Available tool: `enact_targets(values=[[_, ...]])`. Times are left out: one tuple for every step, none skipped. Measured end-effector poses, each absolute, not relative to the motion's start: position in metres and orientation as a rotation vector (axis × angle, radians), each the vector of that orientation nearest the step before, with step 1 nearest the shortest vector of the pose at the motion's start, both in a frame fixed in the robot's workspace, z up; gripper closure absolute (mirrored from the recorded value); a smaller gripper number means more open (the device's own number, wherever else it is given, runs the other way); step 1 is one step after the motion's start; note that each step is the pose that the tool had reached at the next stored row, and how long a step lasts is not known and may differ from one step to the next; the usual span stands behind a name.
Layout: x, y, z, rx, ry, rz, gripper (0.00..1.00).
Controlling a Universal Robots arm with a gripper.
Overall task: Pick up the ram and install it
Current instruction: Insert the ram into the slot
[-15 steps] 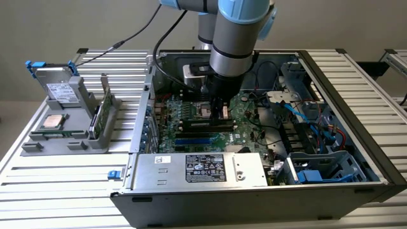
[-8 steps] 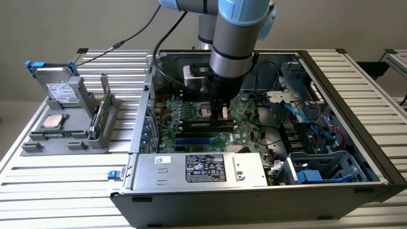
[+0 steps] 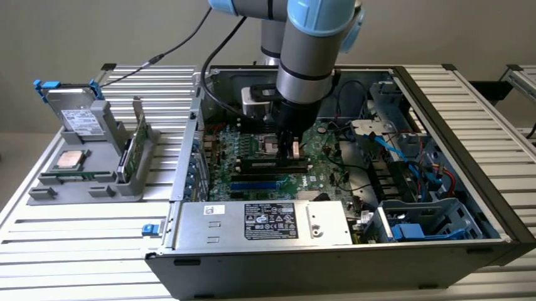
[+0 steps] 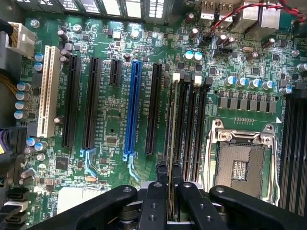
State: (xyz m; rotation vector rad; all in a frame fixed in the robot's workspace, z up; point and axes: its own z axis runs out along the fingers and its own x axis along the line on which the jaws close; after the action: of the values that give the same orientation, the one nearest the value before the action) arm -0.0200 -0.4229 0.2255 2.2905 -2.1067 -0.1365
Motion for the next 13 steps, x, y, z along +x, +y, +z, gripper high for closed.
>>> enact_targets(values=[[-0.0200, -0.4229, 0.2250, 2.290, -2.107, -0.137, 0.86], [-0.0200, -0.4229, 0.2247, 2.290, -2.106, -0.136, 0.86], [-0.0200, -0.4230, 0.2246, 2.290, -2.106, -0.136, 0.86], [-0.0200, -0.4229, 0.2245, 2.290, -2.106, -0.136, 0.86], [-0.0200, -0.4229, 0.2242, 2.290, -2.106, -0.136, 0.86], [-0.0200, -0.4229, 0.2240, 2.290, -2.106, -0.136, 0.86], [-0.0200, -0.4229, 0.2238, 2.290, -2.106, -0.136, 0.86], [-0.0200, -0.4229, 0.2236, 2.290, -2.107, -0.136, 0.86], [-0.0200, -0.4229, 0.2234, 2.290, -2.107, -0.136, 0.86], [-0.0200, -0.4229, 0.2231, 2.290, -2.106, -0.136, 0.86], [-0.0200, -0.4229, 0.2229, 2.290, -2.106, -0.136, 0.86], [-0.0200, -0.4229, 0.2226, 2.290, -2.107, -0.136, 0.86], [-0.0200, -0.4227, 0.2223, 2.290, -2.107, -0.136, 0.86]])
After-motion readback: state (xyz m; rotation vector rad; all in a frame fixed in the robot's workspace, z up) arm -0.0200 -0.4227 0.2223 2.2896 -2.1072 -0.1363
